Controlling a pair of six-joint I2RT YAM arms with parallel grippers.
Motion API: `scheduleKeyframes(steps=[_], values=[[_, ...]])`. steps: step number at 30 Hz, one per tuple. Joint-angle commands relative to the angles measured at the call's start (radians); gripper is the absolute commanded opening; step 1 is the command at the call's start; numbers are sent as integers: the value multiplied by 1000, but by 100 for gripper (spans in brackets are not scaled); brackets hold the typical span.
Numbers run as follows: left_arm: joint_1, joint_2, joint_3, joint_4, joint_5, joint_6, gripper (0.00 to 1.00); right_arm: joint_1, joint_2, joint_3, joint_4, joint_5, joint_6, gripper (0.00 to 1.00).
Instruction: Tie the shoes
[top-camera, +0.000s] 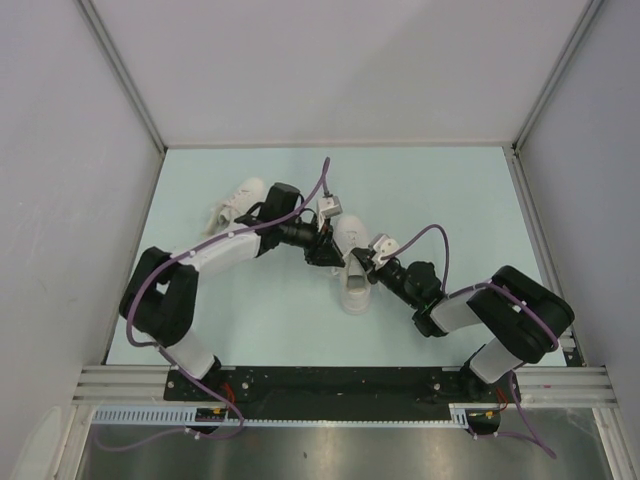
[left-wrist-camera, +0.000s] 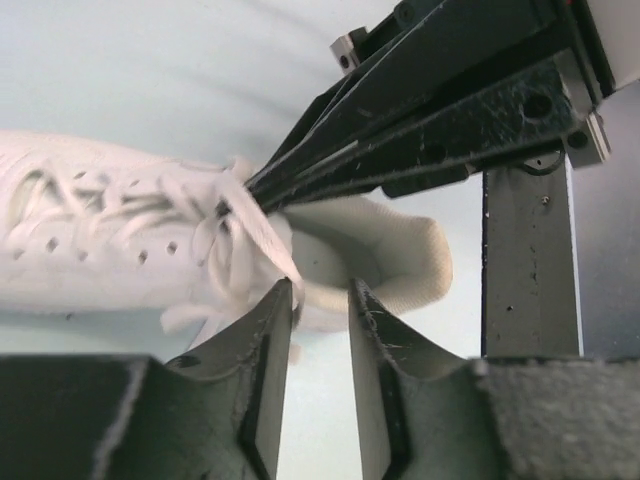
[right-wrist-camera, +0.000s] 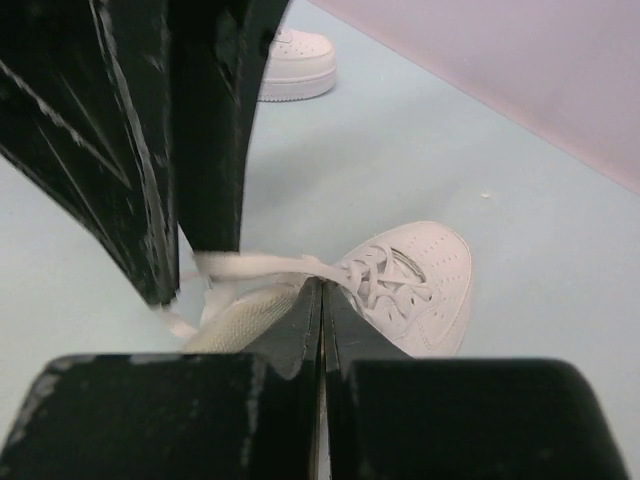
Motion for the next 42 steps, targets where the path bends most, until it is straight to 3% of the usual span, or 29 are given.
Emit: scheduleKeyframes(steps=[1,10,15,26,35,42], values=[[63,-130,-14,-16,-27,29,36,12,-14,-24,142,5,10,0],[117,-55,74,-27,-170,21,35,14,-9,-25,139,-8,4,0],[109,35,123,54,-196,-91,33,12,-9,-31,136,-15,4,0],[75,106,166,70,42,-144,48,4,17,-31,146,-20,-4,0],[49,140,177,42,31,-161,48,6,22,-31,155,-20,-8,0],[49,134,164,72,-17,-161,40,8,28,-31,153,-24,-8,0]])
